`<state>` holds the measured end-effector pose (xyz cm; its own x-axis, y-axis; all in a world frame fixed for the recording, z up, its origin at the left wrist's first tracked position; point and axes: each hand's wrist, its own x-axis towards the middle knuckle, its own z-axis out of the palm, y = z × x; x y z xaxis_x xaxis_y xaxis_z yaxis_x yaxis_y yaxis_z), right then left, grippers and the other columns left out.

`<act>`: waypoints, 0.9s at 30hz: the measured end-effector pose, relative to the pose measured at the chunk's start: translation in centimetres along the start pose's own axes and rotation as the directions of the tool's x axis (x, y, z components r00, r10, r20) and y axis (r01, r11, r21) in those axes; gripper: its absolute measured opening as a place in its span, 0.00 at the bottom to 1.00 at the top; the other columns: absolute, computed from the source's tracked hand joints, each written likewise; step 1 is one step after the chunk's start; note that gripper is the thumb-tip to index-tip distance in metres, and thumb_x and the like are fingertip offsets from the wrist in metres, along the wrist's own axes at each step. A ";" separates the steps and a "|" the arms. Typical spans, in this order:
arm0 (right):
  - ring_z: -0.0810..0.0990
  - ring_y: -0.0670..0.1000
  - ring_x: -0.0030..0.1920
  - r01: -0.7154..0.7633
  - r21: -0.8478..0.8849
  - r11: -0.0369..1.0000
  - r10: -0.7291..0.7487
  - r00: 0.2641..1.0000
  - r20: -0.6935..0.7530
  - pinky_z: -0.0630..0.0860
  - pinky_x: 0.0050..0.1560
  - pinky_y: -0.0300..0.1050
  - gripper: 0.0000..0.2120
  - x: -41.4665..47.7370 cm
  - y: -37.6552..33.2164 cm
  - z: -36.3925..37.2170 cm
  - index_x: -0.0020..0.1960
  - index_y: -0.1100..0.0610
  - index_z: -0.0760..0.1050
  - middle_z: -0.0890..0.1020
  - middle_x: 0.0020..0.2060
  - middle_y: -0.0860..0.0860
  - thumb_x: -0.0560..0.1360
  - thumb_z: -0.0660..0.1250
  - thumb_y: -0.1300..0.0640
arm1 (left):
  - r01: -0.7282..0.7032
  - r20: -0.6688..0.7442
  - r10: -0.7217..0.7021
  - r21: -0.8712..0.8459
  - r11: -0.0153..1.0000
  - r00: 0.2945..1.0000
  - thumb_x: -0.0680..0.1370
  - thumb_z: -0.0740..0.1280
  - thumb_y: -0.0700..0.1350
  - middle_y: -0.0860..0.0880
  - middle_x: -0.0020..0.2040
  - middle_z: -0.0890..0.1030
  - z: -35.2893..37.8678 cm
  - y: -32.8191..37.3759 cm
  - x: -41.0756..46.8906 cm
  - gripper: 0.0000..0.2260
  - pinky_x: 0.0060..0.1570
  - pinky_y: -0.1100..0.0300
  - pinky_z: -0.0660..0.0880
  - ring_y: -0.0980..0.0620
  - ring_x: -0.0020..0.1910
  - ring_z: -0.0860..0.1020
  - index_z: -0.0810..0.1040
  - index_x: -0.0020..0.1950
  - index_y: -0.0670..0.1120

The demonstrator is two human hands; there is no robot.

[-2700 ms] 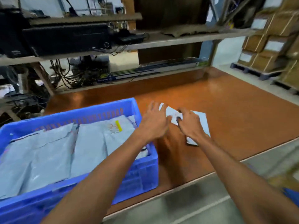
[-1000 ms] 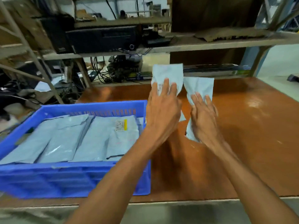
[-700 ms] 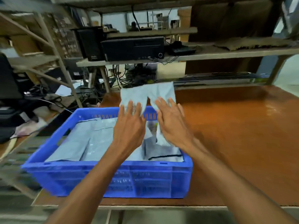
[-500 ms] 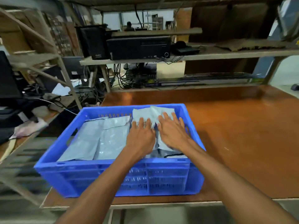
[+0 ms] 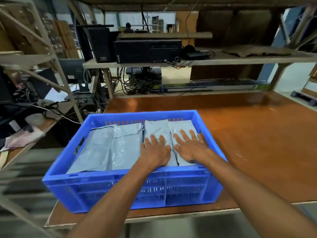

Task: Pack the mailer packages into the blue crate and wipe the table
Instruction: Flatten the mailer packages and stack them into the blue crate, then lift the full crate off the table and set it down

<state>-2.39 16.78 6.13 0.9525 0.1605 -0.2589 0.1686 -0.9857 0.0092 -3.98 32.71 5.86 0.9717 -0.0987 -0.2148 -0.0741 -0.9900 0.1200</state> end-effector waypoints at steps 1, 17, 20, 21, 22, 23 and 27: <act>0.36 0.58 0.78 0.003 0.013 1.000 -0.003 1.000 -0.011 0.37 0.76 0.63 0.28 -0.1 -0.1 -0.3 0.80 0.44 0.39 0.37 0.79 0.47 0.82 0.40 0.40 | -0.022 -0.021 0.023 0.035 0.999 1.000 0.82 0.43 0.58 0.40 0.81 0.45 -0.4 0.0 -0.2 0.28 0.75 0.39 0.50 0.34 0.78 0.47 0.48 0.81 0.48; 0.79 0.57 0.50 -0.100 0.856 0.507 0.295 0.953 -0.063 0.76 0.49 0.49 0.28 -1.1 5.9 -3.6 0.73 0.49 0.62 0.79 0.58 0.54 0.75 0.65 0.57 | 0.290 -0.121 -0.427 -0.569 0.769 0.896 0.77 0.69 0.51 0.42 0.49 0.79 -7.4 -25.0 -3.9 0.28 0.44 0.53 0.73 0.42 0.44 0.77 0.66 0.74 0.46; 0.77 0.56 0.38 -0.074 0.892 0.447 0.277 0.959 -0.059 0.73 0.38 0.49 0.32 -0.9 5.8 -3.7 0.75 0.44 0.56 0.77 0.51 0.55 0.76 0.61 0.66 | 0.222 -0.089 -0.388 -0.696 0.683 0.917 0.78 0.68 0.34 0.41 0.40 0.77 -7.1 -25.7 -3.5 0.26 0.27 0.60 0.74 0.44 0.31 0.74 0.64 0.74 0.45; 0.75 0.55 0.34 -0.075 0.884 0.461 0.279 0.958 -0.064 0.72 0.35 0.48 0.34 -0.7 5.8 -3.6 0.76 0.44 0.55 0.78 0.48 0.55 0.76 0.59 0.67 | 0.204 -0.099 -0.379 -0.705 0.679 0.920 0.77 0.67 0.32 0.40 0.40 0.78 -6.9 -26.0 -3.2 0.25 0.27 0.59 0.74 0.43 0.30 0.73 0.65 0.72 0.46; 0.73 0.54 0.31 -0.079 0.873 0.481 0.276 0.959 -0.065 0.70 0.32 0.47 0.35 -0.6 5.8 -3.6 0.77 0.43 0.53 0.78 0.44 0.55 0.76 0.58 0.67 | 0.185 -0.108 -0.368 -0.715 0.674 0.924 0.77 0.65 0.31 0.40 0.38 0.77 -6.7 -26.4 -2.9 0.25 0.26 0.58 0.73 0.42 0.29 0.73 0.65 0.71 0.46; 0.72 0.54 0.30 -0.088 0.863 0.497 0.275 0.960 -0.060 0.69 0.31 0.47 0.36 -0.5 5.8 -3.5 0.78 0.42 0.52 0.78 0.40 0.55 0.77 0.57 0.67 | 0.174 -0.097 -0.362 -0.744 0.646 0.927 0.78 0.64 0.30 0.39 0.35 0.76 -6.4 -26.6 -2.6 0.26 0.26 0.57 0.72 0.43 0.28 0.72 0.64 0.72 0.47; 0.70 0.51 0.25 -0.105 0.852 0.513 0.275 0.960 -0.048 0.69 0.26 0.44 0.35 0.0 5.9 -2.9 0.79 0.42 0.49 0.76 0.25 0.52 0.80 0.55 0.67 | 0.169 -0.063 -0.355 -0.793 0.586 0.933 0.80 0.62 0.32 0.38 0.36 0.75 -5.6 -26.8 -1.7 0.31 0.21 0.61 0.67 0.48 0.24 0.68 0.56 0.78 0.55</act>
<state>-0.64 11.10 9.01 0.9730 -0.1146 -0.2001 -0.2295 -0.5674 -0.7908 -2.41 60.03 8.43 0.9467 0.2660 -0.1818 0.2992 -0.5166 0.8022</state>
